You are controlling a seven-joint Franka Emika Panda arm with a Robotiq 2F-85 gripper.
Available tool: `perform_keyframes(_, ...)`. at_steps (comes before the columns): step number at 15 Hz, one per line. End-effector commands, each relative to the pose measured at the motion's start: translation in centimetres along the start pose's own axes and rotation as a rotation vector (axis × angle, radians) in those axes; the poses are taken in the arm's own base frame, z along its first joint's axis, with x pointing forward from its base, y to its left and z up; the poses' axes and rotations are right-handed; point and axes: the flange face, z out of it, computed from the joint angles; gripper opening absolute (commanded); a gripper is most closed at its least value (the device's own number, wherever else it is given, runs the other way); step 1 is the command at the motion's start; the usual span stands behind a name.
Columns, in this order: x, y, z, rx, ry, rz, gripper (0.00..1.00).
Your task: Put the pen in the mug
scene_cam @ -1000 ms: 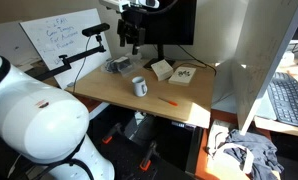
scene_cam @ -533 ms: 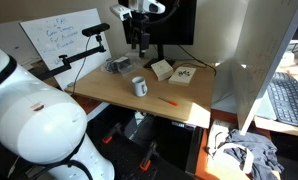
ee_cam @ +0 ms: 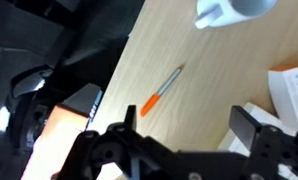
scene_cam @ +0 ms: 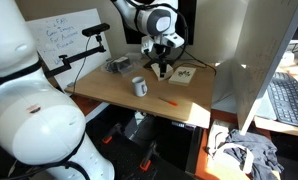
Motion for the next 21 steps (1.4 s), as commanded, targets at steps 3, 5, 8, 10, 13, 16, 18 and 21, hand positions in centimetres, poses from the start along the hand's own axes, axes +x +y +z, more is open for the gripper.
perform_keyframes(3, 4.3, -0.5, 5.5, 0.005, 0.039, 0.308, 1.0)
perform_keyframes(5, 5.1, -0.1, 7.4, -0.007, 0.047, 0.417, 1.0)
perform_keyframes(8, 5.7, 0.1, 10.5, -0.02, 0.082, 0.571, 1.0)
perform_keyframes(10, 5.7, 0.2, 12.7, -0.033, 0.098, 0.676, 1.0)
perform_keyframes(13, 5.7, -0.1, 15.7, -0.056, 0.121, 0.791, 0.94)
perform_keyframes(16, 5.5, -0.5, 18.1, -0.083, 0.114, 0.836, 0.89)
perform_keyframes(18, 5.7, -0.7, 19.1, -0.092, 0.109, 0.851, 0.77)
perform_keyframes(21, 6.2, -0.7, 19.8, -0.095, 0.11, 0.868, 0.67)
